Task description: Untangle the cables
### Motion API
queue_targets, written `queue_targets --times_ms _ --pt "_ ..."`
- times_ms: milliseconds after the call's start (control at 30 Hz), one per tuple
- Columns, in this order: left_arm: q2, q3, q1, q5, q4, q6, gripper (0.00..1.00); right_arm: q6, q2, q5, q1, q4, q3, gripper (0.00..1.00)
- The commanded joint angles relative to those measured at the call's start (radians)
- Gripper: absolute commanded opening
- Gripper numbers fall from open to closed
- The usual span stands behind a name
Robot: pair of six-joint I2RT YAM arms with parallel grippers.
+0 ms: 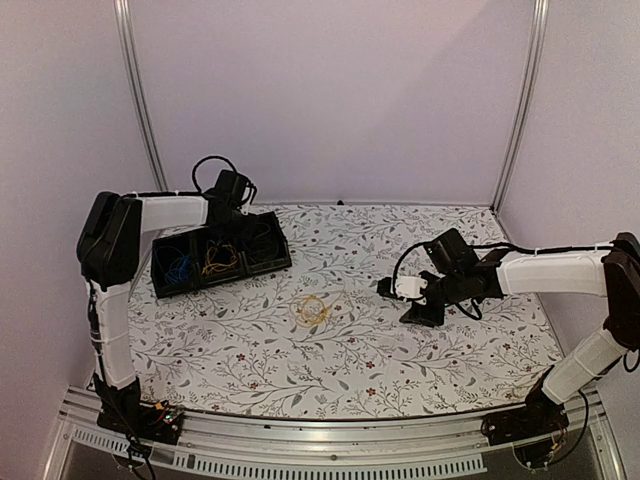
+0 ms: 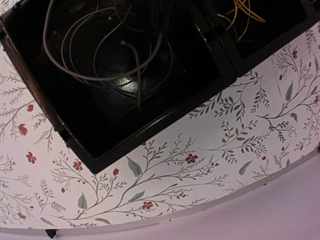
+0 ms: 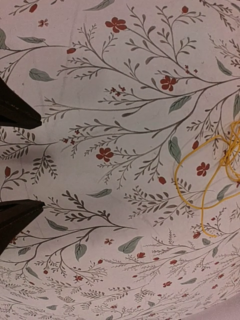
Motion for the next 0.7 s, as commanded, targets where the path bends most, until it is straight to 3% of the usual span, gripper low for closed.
queue_targets --times_ms 0,333,600,667 --pt "0.020 0.069 -0.002 -0.071 -0.077 0.108 0.00 -0.005 -0.024 0.006 -0.004 0.002 -0.008 0.53" --pt "0.161 0.203 -0.054 -0.081 -0.115 0.202 0.00 -0.003 -0.021 0.011 -0.003 -0.001 -0.008 0.53" --pt "0.180 0.247 -0.070 -0.101 -0.158 0.215 0.00 -0.003 -0.018 0.007 -0.004 -0.003 -0.007 0.53" --pt "0.161 0.253 -0.070 -0.107 -0.170 0.205 0.11 -0.003 -0.012 0.007 -0.004 -0.004 -0.005 0.53"
